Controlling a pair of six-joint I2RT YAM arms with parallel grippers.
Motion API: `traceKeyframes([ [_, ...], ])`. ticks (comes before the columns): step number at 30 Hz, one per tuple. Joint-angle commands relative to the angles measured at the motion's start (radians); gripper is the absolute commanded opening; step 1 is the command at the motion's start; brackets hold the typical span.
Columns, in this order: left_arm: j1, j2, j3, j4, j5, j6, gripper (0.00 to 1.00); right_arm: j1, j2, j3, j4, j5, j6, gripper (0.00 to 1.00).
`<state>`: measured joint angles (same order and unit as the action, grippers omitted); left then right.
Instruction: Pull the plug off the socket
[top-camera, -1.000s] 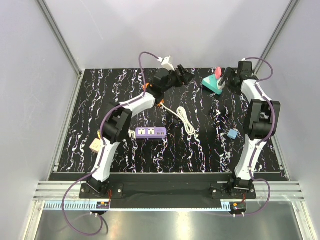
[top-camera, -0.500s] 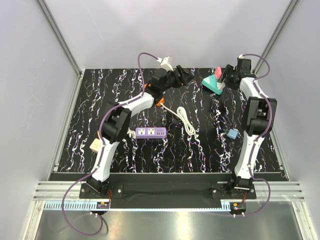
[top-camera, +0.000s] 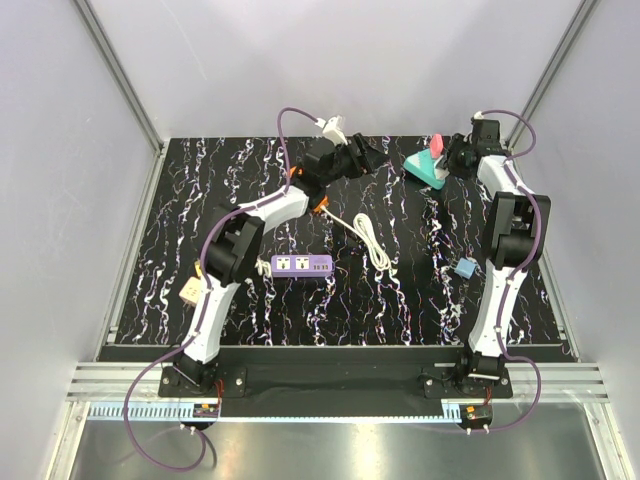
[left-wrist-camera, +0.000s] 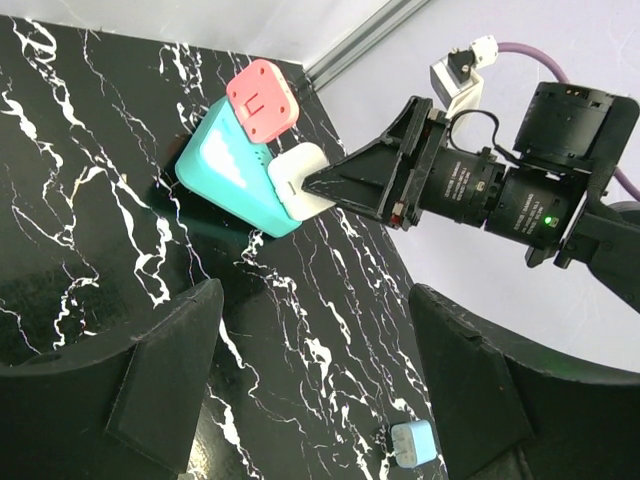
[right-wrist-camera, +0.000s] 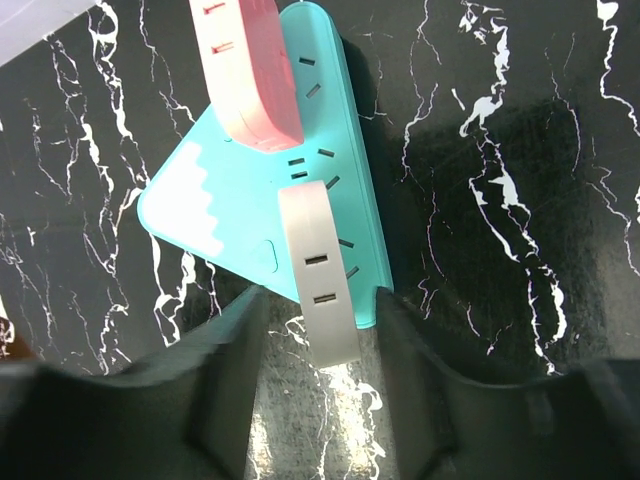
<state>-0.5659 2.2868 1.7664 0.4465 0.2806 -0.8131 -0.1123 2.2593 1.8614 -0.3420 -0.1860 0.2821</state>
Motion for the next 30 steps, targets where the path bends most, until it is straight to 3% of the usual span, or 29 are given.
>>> traceKeyframes([
  [1,-0.003,0.014,0.041,0.05,0.028,-0.003,0.79,-0.004,-0.001,0.055,0.017,-0.017,-0.02,0.5],
  [14,-0.012,0.026,0.061,0.057,0.052,-0.008,0.8,-0.003,0.013,0.082,0.0,-0.027,-0.006,0.27],
  [30,-0.019,0.037,0.067,0.061,0.066,-0.018,0.8,0.008,-0.058,0.015,-0.055,0.017,0.006,0.24],
])
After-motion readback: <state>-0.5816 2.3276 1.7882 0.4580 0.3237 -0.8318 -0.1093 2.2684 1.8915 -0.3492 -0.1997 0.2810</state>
